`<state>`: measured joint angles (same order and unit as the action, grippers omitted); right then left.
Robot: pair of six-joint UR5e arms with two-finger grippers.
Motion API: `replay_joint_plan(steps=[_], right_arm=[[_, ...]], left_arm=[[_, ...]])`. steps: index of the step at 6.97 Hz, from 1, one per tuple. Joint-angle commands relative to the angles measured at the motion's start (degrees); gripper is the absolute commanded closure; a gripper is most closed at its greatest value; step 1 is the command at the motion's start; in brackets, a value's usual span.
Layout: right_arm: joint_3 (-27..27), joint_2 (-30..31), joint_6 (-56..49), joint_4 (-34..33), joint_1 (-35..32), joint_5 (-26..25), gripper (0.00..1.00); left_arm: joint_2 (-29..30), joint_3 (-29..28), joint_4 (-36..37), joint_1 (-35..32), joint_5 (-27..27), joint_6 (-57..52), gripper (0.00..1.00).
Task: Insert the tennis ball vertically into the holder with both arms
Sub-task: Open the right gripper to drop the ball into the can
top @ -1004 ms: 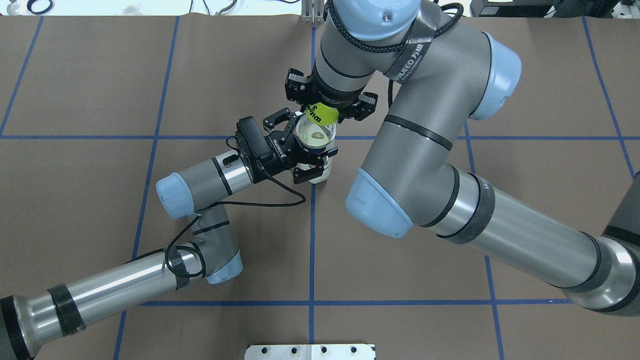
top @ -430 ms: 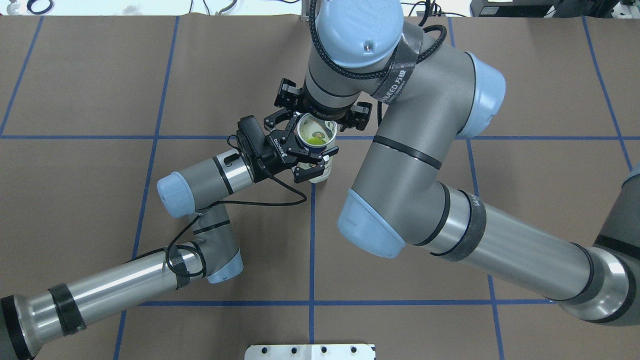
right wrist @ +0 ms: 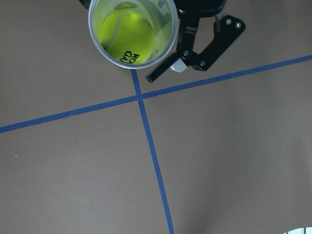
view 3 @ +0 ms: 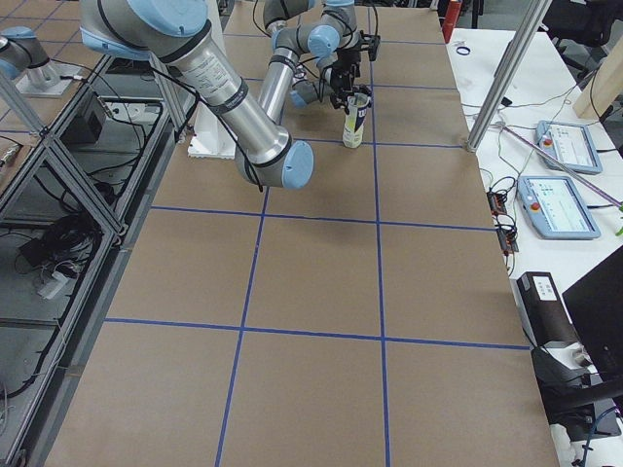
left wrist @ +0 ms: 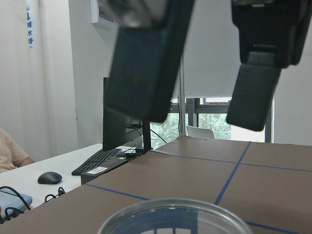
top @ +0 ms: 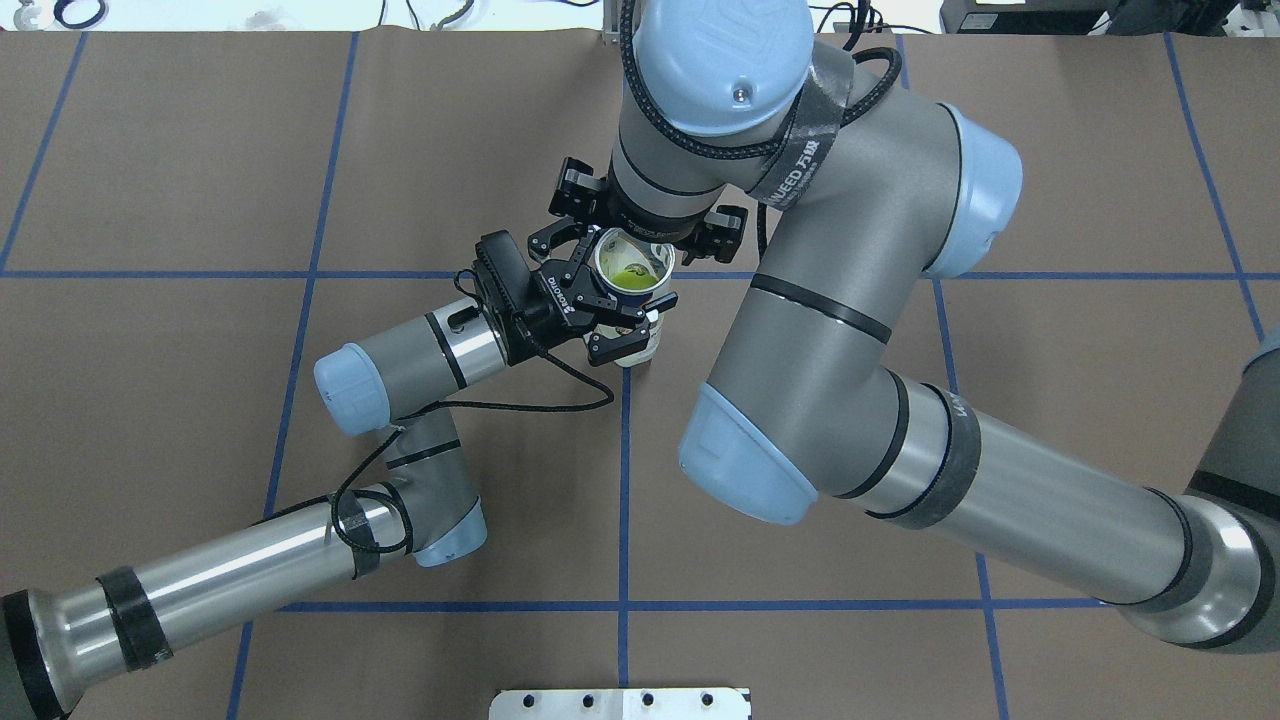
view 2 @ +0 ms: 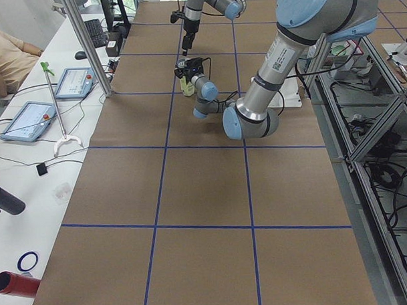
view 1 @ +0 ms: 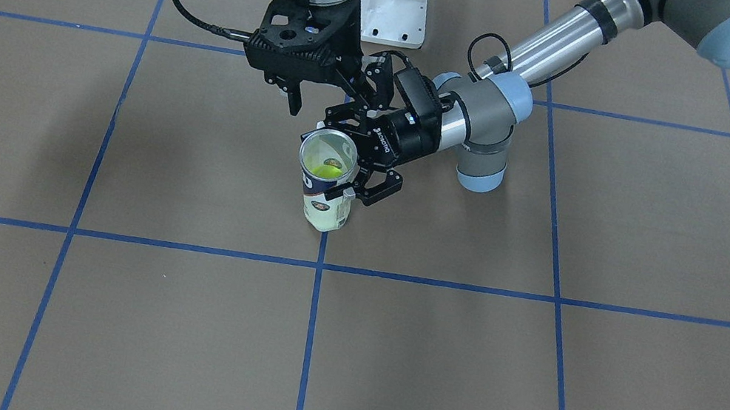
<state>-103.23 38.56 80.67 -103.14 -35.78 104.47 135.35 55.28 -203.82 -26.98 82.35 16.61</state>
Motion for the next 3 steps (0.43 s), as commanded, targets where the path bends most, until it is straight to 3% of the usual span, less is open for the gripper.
replay_joint_plan(steps=[1,3], right_arm=[[-1.44,0.11,-0.77,-0.57,-0.08,0.21,0.00],[-2.06,0.11,-3.22,-1.01,-3.22,2.82,0.00]], left_arm=[[0.00,0.18,0.00,0.00,0.09,0.09,0.01],[0.00,1.49,0.00,-0.09,0.09,0.09,0.01]])
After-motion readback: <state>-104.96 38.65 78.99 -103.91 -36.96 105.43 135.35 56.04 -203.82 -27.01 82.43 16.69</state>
